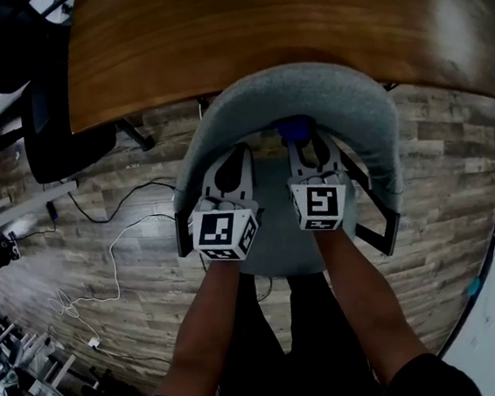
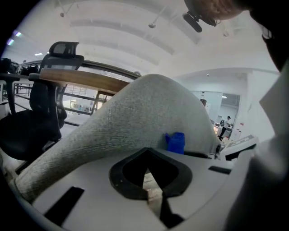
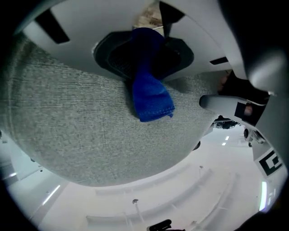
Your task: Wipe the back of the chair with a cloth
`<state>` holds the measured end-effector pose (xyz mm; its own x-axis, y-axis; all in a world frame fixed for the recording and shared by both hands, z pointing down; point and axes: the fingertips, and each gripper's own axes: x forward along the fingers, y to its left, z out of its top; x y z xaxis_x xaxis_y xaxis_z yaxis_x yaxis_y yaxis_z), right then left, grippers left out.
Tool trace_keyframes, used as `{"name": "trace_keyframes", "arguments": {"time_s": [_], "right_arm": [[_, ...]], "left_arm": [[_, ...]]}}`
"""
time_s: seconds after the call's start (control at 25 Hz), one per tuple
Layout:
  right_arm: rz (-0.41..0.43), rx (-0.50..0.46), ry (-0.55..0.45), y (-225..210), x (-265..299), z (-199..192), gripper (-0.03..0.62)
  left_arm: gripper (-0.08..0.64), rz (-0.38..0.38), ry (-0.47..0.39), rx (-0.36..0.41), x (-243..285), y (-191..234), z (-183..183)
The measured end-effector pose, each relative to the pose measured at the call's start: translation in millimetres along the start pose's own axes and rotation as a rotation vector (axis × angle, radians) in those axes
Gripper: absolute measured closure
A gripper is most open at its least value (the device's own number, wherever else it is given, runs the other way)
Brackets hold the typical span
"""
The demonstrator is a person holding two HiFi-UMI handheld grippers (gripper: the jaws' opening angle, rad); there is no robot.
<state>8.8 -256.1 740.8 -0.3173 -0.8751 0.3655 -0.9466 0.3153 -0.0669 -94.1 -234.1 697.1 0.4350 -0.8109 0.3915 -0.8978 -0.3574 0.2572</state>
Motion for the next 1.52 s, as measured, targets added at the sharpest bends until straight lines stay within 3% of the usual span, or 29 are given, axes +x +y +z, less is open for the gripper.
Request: {"name": "trace_keyframes", "arguments": {"time_s": [0.56,0.96,1.52], "right_arm": [[-0.189,0.075,0.018,-58.2,-38.0,-12.7,0.476],[-0.382,0.091,0.03,-92.0,-75.8,-22.0,0.476],[-0.539,0.156,0.03,-119.5,-130.7,-36.6,0.476]], "left_arm": [[0.561,-0.205,0.049,0.071,40.4,-79.1,2.2],[0.561,-0.32,0.109,0.078,40.7,-113.7,-4.5],[0.561,-0.488,0.197,0.122,32.1,-175.4,-27.7]]}}
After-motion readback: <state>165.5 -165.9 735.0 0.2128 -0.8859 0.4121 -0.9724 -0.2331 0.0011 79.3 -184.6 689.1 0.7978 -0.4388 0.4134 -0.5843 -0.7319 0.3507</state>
